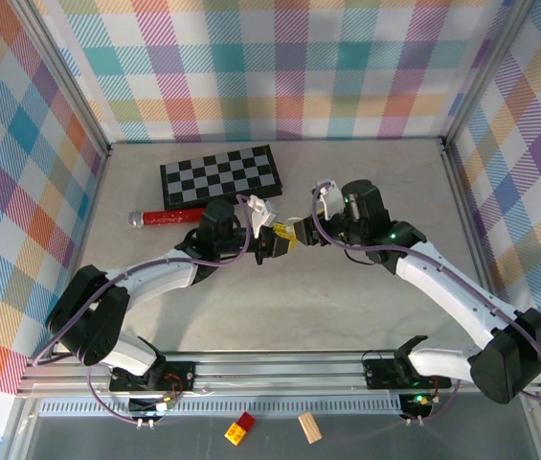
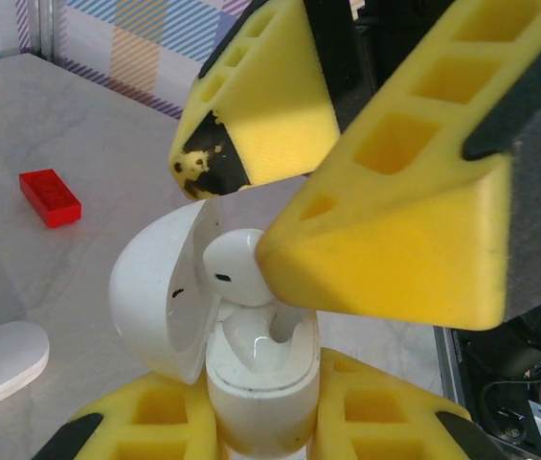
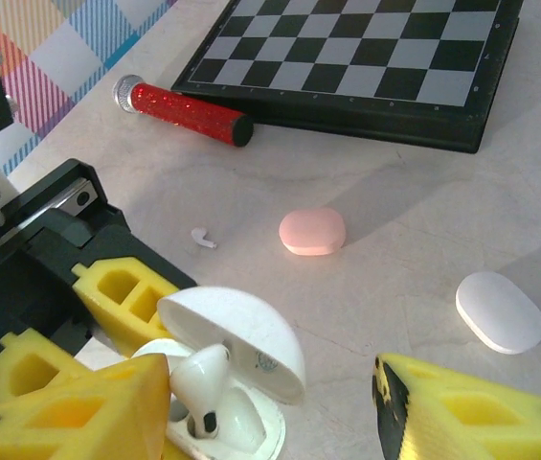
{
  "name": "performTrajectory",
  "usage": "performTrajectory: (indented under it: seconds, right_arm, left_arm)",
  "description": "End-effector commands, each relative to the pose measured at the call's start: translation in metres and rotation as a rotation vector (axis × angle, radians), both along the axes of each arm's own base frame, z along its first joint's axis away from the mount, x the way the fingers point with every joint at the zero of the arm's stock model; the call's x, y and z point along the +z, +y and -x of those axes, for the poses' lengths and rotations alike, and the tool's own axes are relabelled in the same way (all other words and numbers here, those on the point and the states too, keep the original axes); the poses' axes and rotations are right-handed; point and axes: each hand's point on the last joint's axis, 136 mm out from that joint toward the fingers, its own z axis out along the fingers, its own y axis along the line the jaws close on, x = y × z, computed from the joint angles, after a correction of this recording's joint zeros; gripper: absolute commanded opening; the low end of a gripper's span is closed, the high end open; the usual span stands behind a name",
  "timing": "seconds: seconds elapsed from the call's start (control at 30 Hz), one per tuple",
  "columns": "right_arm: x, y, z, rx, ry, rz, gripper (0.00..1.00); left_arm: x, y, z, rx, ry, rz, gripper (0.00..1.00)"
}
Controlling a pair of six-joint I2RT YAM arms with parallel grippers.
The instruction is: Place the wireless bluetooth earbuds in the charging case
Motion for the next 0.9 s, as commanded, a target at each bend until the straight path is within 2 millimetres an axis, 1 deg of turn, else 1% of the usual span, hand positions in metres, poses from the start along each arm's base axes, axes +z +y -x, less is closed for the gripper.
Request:
performTrajectory:
  seconds: [0.0,0.2,0.37,0.67,0.73,0.87]
  right_arm:
    - [0.005,-0.002,-0.008,-0.033,0.006,0.002,0.57]
    - [0.004,-0.002,-0.007,-0.026,0.015,0.014,0.58]
    - [0.012,-0.002,-0.004,-0.017,-0.003,-0.008,0.60]
    - [0.033,0.000,-0.002,-0.021,-0.029,-0.087,0.74]
    - [0.031,0.001,-0.002,-0.015,-0.014,-0.081,0.74]
    - [0.019,-0.003,-0.008,-0.053,0.011,-0.037,0.74]
  left_arm:
    - [0.016,0.003,0.002,-0.008,-0.062,0.032,0.19]
    - [0.017,0.004,0.003,-0.005,-0.064,0.030,0.19]
    - [0.015,0.005,0.001,0.007,-0.066,0.028,0.19]
    - [0.010,0.005,-0.001,0.015,-0.062,0.024,0.18]
    - [0.011,0.005,-0.001,0.016,-0.062,0.025,0.18]
    - [0.011,0.006,0.000,0.018,-0.065,0.025,0.19]
